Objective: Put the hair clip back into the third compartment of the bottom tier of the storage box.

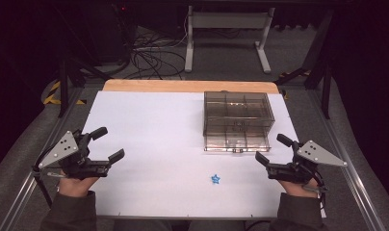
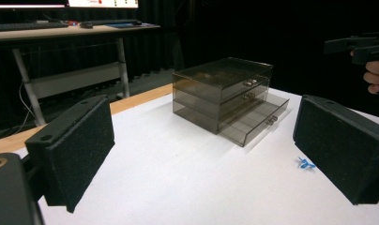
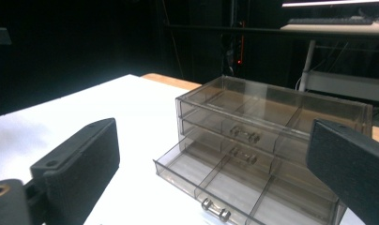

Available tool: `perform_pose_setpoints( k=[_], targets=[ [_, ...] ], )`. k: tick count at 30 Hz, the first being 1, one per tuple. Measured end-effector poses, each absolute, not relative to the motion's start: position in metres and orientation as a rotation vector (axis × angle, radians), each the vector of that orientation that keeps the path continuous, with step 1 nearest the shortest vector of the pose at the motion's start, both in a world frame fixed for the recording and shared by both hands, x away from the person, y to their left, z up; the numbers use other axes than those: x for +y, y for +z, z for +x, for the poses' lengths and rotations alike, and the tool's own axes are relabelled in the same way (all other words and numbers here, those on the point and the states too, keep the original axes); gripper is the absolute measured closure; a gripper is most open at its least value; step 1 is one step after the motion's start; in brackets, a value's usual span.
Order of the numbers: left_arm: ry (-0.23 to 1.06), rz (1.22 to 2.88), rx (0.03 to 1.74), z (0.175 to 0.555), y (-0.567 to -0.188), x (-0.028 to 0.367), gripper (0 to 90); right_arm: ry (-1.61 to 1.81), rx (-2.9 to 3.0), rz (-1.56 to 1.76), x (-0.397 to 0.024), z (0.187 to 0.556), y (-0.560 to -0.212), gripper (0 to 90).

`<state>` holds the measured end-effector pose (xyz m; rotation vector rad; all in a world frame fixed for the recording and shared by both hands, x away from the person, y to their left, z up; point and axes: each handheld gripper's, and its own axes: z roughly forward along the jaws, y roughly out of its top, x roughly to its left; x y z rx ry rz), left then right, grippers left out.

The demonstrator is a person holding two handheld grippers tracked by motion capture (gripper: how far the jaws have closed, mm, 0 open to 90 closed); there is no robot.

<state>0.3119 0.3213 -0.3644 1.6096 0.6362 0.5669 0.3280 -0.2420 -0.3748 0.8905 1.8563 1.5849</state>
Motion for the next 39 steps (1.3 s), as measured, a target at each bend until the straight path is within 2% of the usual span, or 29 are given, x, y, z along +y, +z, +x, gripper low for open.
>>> perform_pose_setpoints(
  k=[8,15,39],
  targets=[
    [0.564,1.618,0.638,0.31,-0.363,0.321,6.4,1.571,1.939,0.879,-0.235,0.33,-0.382,18.6],
    [0.56,1.623,0.637,0.31,-0.363,0.32,6.5,1.548,1.99,0.873,-0.227,0.331,-0.389,26.8],
    [0.554,1.636,0.638,0.309,-0.363,0.32,6.5,1.452,2.184,0.816,-0.186,0.333,-0.412,41.1]
  ],
)
